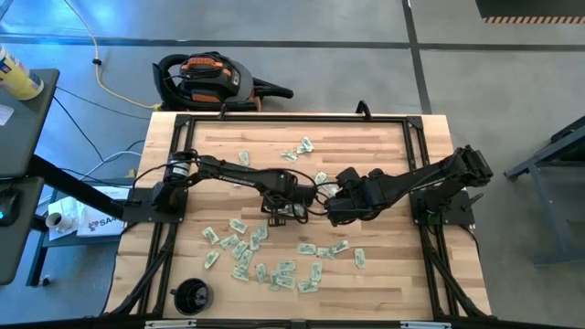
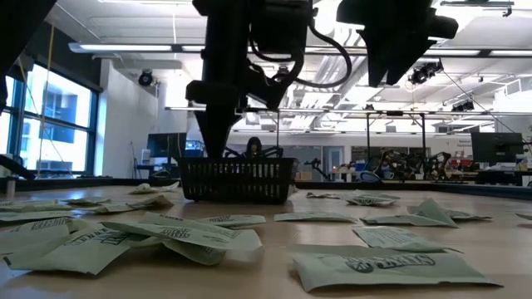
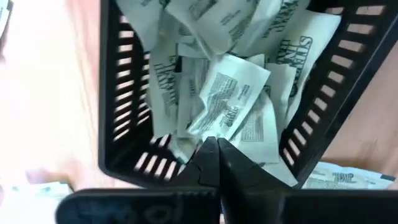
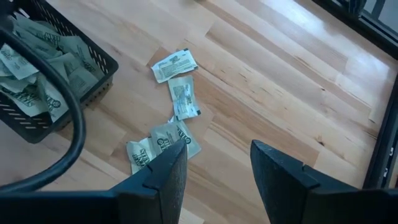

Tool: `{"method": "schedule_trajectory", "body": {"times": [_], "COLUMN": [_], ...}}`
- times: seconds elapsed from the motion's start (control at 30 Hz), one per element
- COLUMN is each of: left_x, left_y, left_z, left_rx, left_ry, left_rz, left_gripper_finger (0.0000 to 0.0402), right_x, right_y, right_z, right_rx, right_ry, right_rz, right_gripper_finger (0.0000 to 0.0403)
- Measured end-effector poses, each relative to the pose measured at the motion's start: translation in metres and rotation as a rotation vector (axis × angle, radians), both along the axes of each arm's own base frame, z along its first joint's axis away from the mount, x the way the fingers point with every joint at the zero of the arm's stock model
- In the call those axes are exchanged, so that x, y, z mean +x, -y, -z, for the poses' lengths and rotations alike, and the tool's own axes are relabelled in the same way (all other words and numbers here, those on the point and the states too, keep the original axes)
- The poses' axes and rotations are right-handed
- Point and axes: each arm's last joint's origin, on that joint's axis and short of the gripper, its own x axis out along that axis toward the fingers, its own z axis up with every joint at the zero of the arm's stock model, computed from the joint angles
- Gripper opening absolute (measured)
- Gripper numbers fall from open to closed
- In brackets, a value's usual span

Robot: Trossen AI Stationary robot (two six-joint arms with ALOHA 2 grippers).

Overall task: Pick and place Stevia / Truvia into bins
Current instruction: Adjust the green stevia packets in the black basket

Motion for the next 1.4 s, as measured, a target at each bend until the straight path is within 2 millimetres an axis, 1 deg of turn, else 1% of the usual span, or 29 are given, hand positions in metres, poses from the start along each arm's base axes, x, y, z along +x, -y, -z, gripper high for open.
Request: {"method": "schedule_trajectory", "body": {"times": [0.1,0.3,0.37,0.43,0.53,0.7,0.87,0.93,1.0,1.07,1.17,1.23,1.33,1.4], "left_x": [0.001,0.0,-0.001,-0.002,-0.005,-0.012,-0.017,-0.017,-0.016,-0.015,-0.011,-0.007,0.0,0.004], "left_y": [0.001,0.003,0.002,0.003,0.003,0.004,0.002,0.002,0.001,0.001,0.001,0.001,0.001,0.001], "left_z": [-0.008,-0.007,-0.005,-0.002,0.004,0.019,0.037,0.038,0.038,0.035,0.023,0.014,-0.001,-0.007], "left_rx": [-0.029,-0.088,-0.093,-0.109,-0.13,-0.172,-0.127,-0.102,-0.081,-0.069,-0.07,-0.071,-0.065,-0.051], "left_ry": [-0.006,-0.012,-0.019,-0.028,-0.047,-0.086,-0.081,-0.075,-0.067,-0.068,-0.054,-0.037,0.006,0.041], "left_rz": [-0.001,-0.022,-0.032,-0.036,-0.043,-0.078,-0.091,-0.091,-0.087,-0.086,-0.085,-0.084,-0.083,-0.08], "left_gripper_finger": [0.0024,0.0062,0.0059,0.0044,0.0022,0.0023,0.0054,0.0052,0.0041,0.0029,0.0023,0.0033,0.0057,0.0064], "right_x": [0.0,0.0,0.0,0.0,0.0,0.0,0.0,0.0,0.0,0.0,0.001,0.001,0.001,0.001], "right_y": [0.0,0.0,0.0,0.0,0.0,0.0,0.0,0.0,0.0,0.0,0.0,0.0,0.0,-0.001], "right_z": [0.0,0.0,0.0,0.0,0.0,0.0,0.0,0.0,0.0,0.0,0.0,0.0,0.0,0.0], "right_rx": [-0.001,0.007,0.01,0.009,-0.003,-0.014,-0.015,-0.013,-0.004,0.0,0.004,0.005,0.007,0.011], "right_ry": [0.0,-0.002,-0.003,-0.003,-0.008,-0.011,-0.011,-0.011,-0.011,-0.006,-0.001,-0.001,-0.001,-0.002], "right_rz": [0.0,0.0,0.0,0.0,-0.013,-0.022,-0.022,-0.022,-0.022,-0.018,-0.016,-0.016,-0.016,-0.016], "right_gripper_finger": [0.0169,0.0169,0.0169,0.0169,0.0169,0.0169,0.0169,0.0169,0.0169,0.0169,0.0169,0.0169,0.0169,0.0169]}}
